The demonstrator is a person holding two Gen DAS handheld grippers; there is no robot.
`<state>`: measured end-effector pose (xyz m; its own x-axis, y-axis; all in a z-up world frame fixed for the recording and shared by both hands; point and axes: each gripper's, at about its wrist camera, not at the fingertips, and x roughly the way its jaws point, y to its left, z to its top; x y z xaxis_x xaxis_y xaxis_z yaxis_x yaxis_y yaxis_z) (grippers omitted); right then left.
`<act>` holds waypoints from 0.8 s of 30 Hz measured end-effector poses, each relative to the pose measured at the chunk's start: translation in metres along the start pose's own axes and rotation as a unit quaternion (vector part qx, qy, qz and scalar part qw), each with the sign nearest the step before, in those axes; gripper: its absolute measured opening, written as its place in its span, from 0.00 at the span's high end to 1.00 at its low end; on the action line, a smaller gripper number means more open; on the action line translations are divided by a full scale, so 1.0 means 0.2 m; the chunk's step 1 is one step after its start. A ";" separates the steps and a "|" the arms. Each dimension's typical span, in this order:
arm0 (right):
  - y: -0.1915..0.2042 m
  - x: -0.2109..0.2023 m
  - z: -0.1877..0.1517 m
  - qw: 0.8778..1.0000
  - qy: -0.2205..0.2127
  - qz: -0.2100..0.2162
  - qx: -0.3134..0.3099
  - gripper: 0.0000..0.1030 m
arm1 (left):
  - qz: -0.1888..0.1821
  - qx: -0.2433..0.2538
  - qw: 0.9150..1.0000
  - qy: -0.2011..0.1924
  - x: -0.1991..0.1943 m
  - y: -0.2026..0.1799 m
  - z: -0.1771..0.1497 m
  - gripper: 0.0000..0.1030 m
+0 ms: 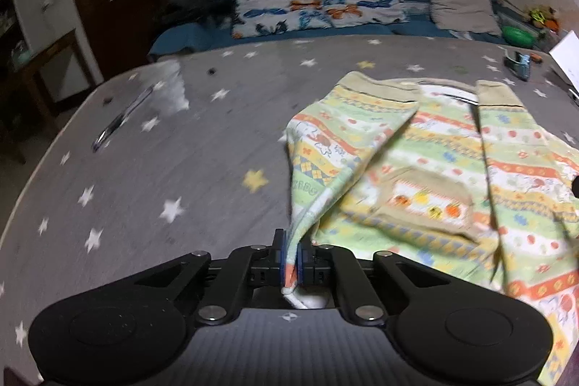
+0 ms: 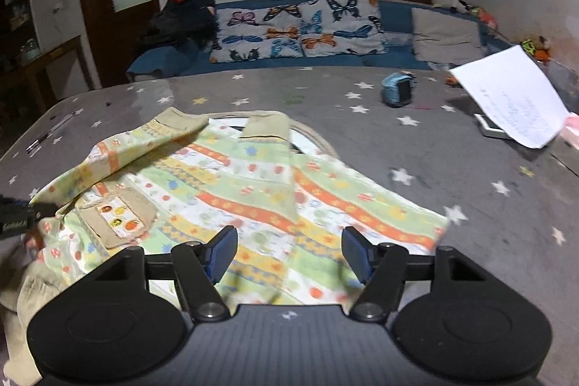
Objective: Fold clothes
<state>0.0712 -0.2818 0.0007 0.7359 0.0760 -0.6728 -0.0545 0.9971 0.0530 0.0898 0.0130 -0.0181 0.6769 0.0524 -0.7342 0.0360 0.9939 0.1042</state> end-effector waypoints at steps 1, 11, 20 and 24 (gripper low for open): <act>0.02 0.02 0.01 1.000 0.002 0.001 -0.003 0.42 | 0.000 -0.005 1.000 0.000 -0.01 0.02 -0.01 0.95; 0.02 0.26 0.07 1.000 0.027 -0.009 0.008 0.55 | -0.001 -0.051 0.999 0.001 -0.15 0.13 -0.15 0.97; 0.09 0.32 0.07 0.998 0.028 0.047 0.029 0.88 | -0.010 -0.036 0.999 0.005 -0.25 0.13 -0.22 0.91; 0.06 0.30 0.06 0.998 0.028 0.041 0.049 0.82 | -0.028 -0.036 0.999 -0.005 -0.30 0.12 -0.20 0.90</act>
